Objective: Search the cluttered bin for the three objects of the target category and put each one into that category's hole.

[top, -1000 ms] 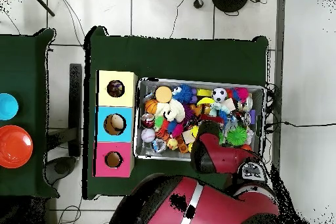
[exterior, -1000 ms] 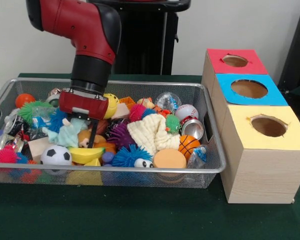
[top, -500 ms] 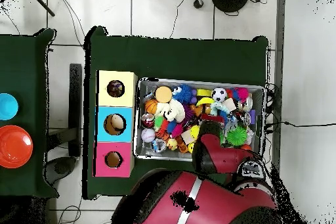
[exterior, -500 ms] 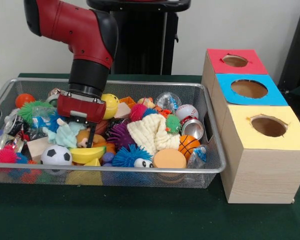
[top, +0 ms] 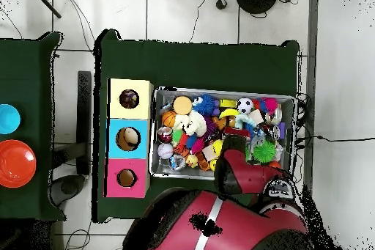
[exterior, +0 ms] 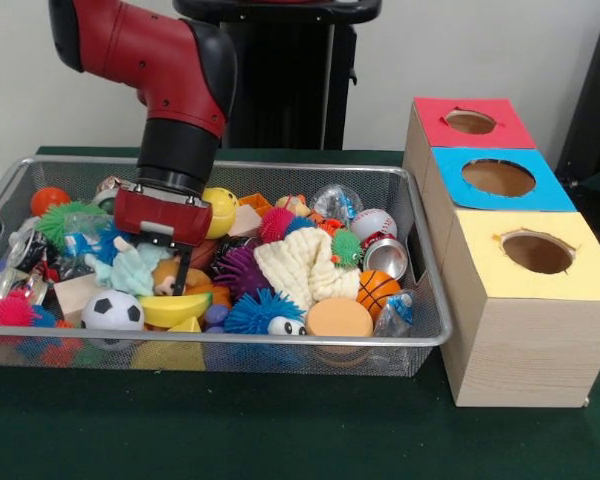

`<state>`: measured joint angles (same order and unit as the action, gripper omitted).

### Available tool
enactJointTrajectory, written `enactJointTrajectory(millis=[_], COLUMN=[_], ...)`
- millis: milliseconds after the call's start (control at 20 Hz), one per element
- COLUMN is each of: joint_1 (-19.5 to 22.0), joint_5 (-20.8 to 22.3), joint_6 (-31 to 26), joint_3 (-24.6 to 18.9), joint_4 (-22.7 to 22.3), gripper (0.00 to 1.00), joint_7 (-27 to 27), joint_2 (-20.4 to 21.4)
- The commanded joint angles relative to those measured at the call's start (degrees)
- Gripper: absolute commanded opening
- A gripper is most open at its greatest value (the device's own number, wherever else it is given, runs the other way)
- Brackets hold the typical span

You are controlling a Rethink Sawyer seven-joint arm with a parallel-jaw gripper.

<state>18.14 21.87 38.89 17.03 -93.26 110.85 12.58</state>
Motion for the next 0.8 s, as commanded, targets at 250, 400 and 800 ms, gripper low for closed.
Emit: enactJointTrajectory(millis=[250, 400, 800], joint_1=[1.8, 2.8, 4.3], joint_5=[-2.1, -0.8, 0.2], joint_6=[-30.4, -33.5, -39.4], joint_3=[-2.7, -3.8, -5.9], joint_4=[-1.3, -1.3, -1.1], gripper=[1.0, 1.0, 1.0], joint_7=[1.5, 0.5, -0.6], joint_2=[-5.4, -4.6, -3.8])
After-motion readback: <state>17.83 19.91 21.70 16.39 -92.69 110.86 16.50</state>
